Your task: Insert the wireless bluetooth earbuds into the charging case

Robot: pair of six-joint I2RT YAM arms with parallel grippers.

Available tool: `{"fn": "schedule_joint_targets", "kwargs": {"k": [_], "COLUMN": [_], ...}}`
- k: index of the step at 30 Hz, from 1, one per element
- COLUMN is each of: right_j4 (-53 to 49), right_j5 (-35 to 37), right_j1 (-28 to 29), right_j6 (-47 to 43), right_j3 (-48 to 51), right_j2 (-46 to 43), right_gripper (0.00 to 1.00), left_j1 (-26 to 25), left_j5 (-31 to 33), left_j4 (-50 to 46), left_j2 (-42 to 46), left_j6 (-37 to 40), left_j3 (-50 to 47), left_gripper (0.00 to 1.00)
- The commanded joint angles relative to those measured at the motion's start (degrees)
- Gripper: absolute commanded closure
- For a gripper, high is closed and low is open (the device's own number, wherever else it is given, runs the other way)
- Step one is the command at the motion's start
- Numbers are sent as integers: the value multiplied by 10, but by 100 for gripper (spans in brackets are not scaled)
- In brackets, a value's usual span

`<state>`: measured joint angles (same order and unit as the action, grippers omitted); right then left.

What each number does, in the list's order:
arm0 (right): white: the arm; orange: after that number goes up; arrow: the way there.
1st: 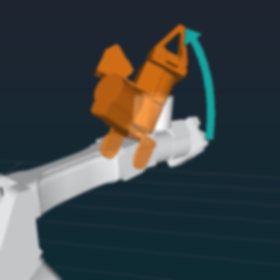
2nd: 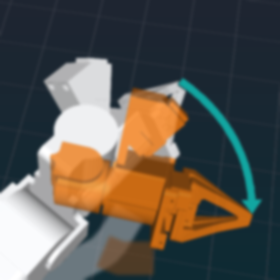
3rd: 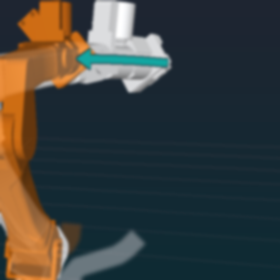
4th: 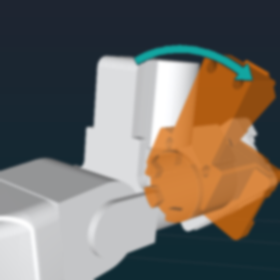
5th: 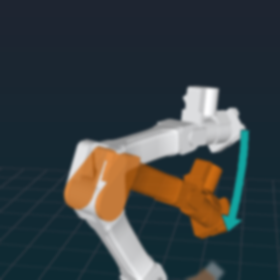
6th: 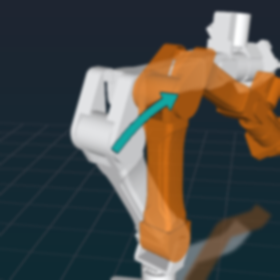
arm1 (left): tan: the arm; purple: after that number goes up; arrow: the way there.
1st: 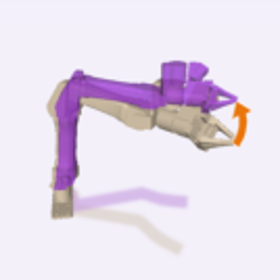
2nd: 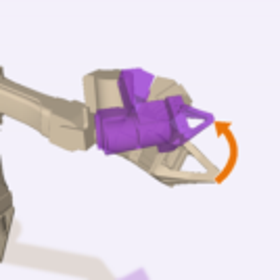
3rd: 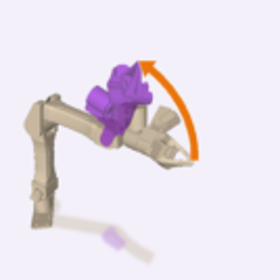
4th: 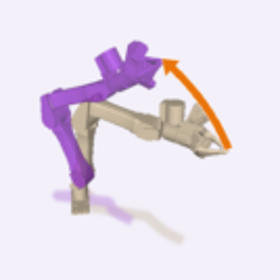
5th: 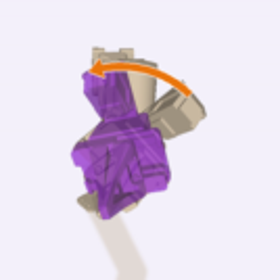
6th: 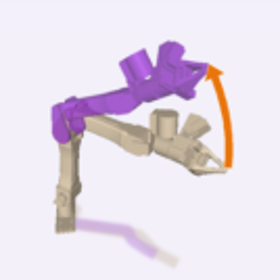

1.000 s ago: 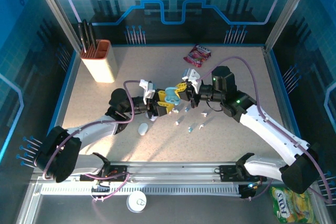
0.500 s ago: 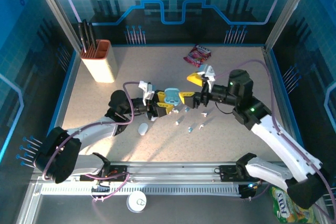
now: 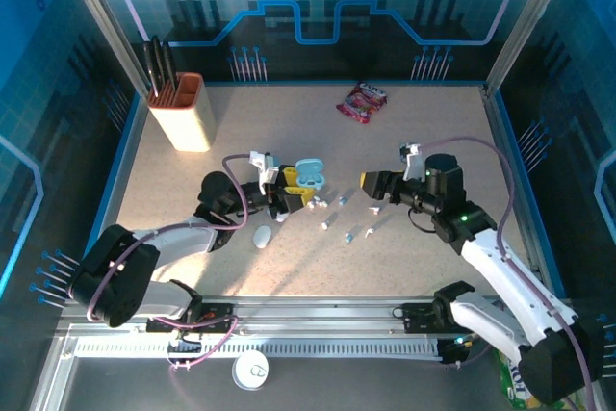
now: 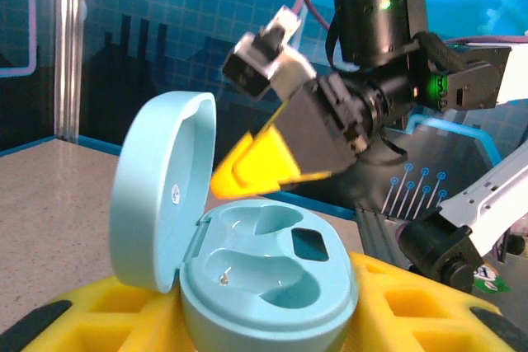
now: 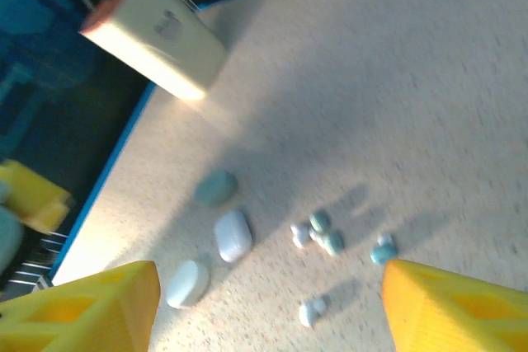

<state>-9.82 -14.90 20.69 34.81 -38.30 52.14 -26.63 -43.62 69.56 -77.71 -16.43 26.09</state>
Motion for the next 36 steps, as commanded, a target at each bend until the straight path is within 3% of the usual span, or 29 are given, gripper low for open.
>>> {"fn": "schedule_joint_targets", "kwargs": {"k": [1, 7, 16, 24, 36], "right_j4": [-31, 10, 57, 89, 106], "right_j5": [60, 98, 84, 47, 8], "right_j1": [38, 110, 105, 93, 87], "right_j6": [51, 61, -19, -34, -35], "right_j3": [17, 62, -17, -117, -156], "right_j2": [26, 82, 257, 420, 510], "right_gripper": [29, 30, 33, 33, 33], "left_j1": [8, 16, 18, 20, 21], "left_j5": [13, 23, 34, 40, 40], "left_j4": [50, 61, 82, 98, 90], "left_j2": [-3, 1, 23, 23, 46], "left_j6": [9, 15, 25, 31, 35], "left_j3": [-10, -25, -74, -98, -112], "left_gripper": [58, 58, 58, 57, 58]}}
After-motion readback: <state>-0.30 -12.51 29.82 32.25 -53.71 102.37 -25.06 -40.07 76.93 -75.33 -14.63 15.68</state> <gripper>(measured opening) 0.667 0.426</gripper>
